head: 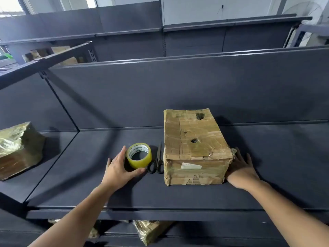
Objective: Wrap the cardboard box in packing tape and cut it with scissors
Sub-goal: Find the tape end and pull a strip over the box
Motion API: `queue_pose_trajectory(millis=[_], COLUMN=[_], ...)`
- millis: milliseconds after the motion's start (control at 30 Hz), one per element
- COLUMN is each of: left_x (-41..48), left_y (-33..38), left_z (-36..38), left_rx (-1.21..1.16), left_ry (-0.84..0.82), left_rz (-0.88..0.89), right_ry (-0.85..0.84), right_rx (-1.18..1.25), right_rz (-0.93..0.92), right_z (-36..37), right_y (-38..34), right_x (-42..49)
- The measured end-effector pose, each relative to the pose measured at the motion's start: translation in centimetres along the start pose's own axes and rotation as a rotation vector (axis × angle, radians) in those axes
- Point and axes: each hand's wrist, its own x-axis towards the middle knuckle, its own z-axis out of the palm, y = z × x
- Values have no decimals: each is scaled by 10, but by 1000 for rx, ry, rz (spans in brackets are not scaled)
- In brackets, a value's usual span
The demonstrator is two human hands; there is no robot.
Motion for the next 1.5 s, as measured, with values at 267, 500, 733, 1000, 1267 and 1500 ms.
queue_pose_trajectory(millis=[267,500,733,1000,1267,1500], left_x=[12,2,-20,-27,-21,-20], left_y=[20,43,99,161,174,178], left_z=[7,-20,-55,-57,-46,-52], left_rx=[-513,-1024,-1244,-1039,-911,-961], left_ry=[93,129,3,35,115,-19], left_rz=[-170,-186,-1,220,166,125], right_ry=[31,578,729,289,297,321], right_rx=[354,1144,1212,1238,1259,1411], right_rz=[-20,207,-74,-535,-558,-476], right_z=[-11,-49,-132,-151,-142,-136], right_y=[-7,-10,-33,-99,-101,-99], right_x=[-11,-26,-50,-64,-41,-32])
